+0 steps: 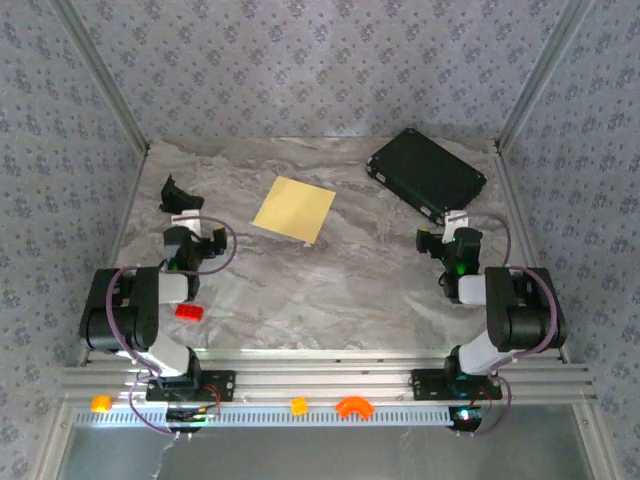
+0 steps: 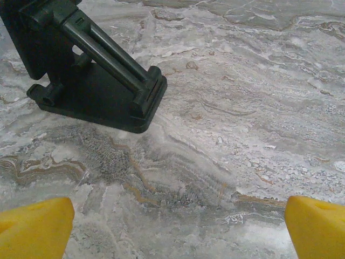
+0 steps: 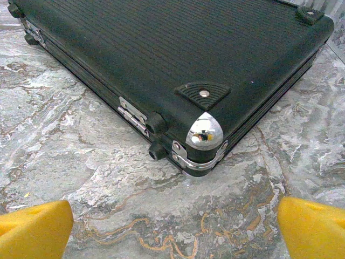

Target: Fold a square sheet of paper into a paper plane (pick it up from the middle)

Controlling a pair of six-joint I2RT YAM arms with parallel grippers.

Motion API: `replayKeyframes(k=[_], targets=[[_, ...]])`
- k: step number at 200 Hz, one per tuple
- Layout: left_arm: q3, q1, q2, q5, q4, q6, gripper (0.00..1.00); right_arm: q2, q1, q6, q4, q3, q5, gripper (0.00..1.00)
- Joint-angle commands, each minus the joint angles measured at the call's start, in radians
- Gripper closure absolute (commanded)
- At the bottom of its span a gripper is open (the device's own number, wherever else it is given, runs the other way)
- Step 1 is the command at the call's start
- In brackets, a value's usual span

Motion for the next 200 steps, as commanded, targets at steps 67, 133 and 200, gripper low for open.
replayKeyframes(k=[67,133,200], targets=[[0.019,0.007,-0.002,0.019,0.018,0.007,0.0,0.005,-0.007,0.009,0.015,0.02,0.001,0.01],[0.02,0.021,-0.001,0.048,0.019,0.0,0.0,0.003,-0.025,0.019,0.021,0.02,-0.026,0.01],[-0.051,0.021,-0.036,0.053,0.12,0.001,0.0,-0.005,-0.004,-0.006,0.04,0.006,-0.032,0.01]])
